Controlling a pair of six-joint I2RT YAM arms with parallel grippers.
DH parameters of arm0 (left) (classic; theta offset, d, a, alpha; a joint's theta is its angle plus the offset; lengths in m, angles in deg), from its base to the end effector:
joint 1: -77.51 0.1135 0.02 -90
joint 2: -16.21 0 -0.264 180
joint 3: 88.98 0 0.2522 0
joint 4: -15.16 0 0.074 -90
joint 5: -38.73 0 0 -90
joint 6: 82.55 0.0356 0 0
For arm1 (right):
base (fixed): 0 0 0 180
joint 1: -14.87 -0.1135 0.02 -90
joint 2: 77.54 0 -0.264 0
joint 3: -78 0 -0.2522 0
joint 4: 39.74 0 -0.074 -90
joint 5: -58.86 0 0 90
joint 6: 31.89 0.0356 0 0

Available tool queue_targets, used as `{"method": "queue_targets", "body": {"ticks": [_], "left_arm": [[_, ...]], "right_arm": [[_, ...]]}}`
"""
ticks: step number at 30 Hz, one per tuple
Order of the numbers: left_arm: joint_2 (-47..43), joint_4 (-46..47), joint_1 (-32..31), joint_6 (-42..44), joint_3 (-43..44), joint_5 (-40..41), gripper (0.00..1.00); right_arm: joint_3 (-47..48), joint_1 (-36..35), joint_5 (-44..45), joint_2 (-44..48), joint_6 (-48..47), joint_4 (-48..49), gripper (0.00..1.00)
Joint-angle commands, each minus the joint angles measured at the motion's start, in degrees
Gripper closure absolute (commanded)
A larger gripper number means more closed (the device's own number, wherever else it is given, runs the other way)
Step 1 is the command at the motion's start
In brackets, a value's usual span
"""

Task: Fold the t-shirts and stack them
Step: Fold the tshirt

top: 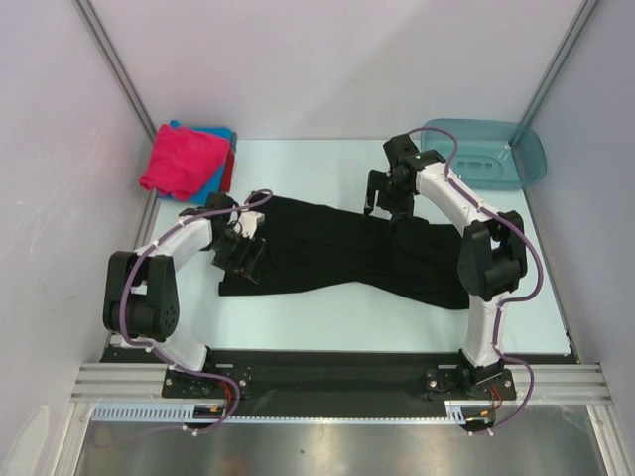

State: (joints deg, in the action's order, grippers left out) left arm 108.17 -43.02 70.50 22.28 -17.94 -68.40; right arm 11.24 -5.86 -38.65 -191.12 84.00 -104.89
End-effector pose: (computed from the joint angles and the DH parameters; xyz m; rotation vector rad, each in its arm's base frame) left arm 0.2816 -0.0452 0.1812 0.5910 2.8430 -0.4174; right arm 0.3941 0.1541 0.2545 0.0853 2.7708 0.4053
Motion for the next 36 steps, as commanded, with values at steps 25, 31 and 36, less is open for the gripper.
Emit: {"method": "queue_targets", "body": {"ticks": [25, 31, 36], "left_arm": [[4.8, 1.8, -0.3, 0.6, 0.7, -1.9, 0.57], [7.3, 0.7, -0.3, -0.2, 2.2, -1.7, 0.80], [7.5, 0.2, -0.3, -0.5, 2.9, -0.3, 1.00]], "right_arm": [[0.4, 1.6, -1.1, -0.6, 2.0, -0.5, 0.22], [0.5, 1.9, -1.2, -0.9, 1.9, -0.6, 0.22], [0.4, 2.1, -1.1, -1.0, 1.7, -0.9, 0.23]]}}
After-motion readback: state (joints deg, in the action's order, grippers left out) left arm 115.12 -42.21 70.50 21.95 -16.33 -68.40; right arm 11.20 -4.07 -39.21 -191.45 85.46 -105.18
